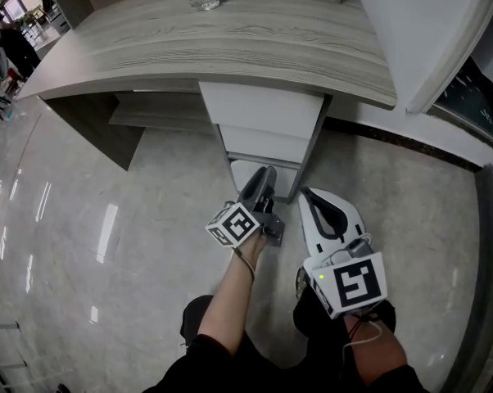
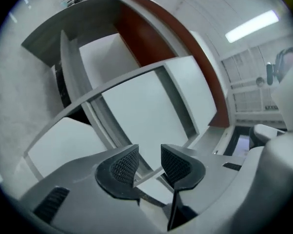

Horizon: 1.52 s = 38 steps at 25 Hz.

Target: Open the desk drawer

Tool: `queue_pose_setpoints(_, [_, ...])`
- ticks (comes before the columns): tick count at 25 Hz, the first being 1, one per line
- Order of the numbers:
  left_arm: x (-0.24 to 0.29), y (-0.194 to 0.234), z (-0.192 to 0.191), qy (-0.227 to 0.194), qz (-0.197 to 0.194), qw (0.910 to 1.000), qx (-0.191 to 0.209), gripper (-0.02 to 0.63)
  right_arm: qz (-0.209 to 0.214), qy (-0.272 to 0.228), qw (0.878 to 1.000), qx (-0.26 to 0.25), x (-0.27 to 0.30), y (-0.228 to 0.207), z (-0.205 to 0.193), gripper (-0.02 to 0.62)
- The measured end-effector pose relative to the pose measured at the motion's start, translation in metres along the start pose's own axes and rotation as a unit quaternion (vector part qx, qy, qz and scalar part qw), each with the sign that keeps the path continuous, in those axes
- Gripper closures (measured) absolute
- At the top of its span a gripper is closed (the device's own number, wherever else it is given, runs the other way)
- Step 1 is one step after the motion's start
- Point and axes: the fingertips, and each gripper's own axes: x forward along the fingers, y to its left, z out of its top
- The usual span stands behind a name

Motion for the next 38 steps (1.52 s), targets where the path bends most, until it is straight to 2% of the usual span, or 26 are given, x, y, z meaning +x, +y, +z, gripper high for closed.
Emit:
queue_pose_setpoints(3, [0.008, 0.013, 0.0, -0.021, -0.018, 0.9977, -0.062, 0.457, 0.006, 0.003, 1.0, 0.003, 0.004, 0.0, -0.002, 0.589])
queue_pose_setpoints(6, [0.015, 0.018, 0.002, -0.052, -0.039, 0.988, -0.14, 0.457, 0.012, 0.004, 1.0, 0.003, 0.008, 0.001, -0.003, 0.59])
queue_pose_setpoints(15, [0.035, 0.03, -0.003, -0.073, -0.058, 0.9758, -0.198, 0.457, 0.024, -0.002, 0.999, 0.021, 0.009, -0.002, -0.002, 0.589])
queue_pose_setpoints(21, [0.038, 0.028, 0.001, -0.095, -0.101, 0.9689, -0.205, 0.457, 0.037, 0.003, 0.999, 0.038, 0.012, -0.003, -0.005, 0.589])
queue_pose_setpoints(28, [0.034, 0.03, 0.004, -0.12, -0.163, 0.963, -0.178, 0.508, 0.042, 0.006, 0.998, 0.036, 0.012, 0.002, -0.006, 0.589])
queue_pose_setpoints(32, [0.034, 0.031, 0.002, -0.125, -0.171, 0.9629, -0.167, 0.521, 0.047, 0.012, 0.998, 0.027, 0.011, 0.007, -0.008, 0.589])
queue_pose_setpoints(38, [0.032, 0.031, 0.002, -0.131, -0.17, 0.9592, -0.184, 0.541, 0.044, 0.02, 0.999, 0.023, 0.009, 0.01, -0.009, 0.589])
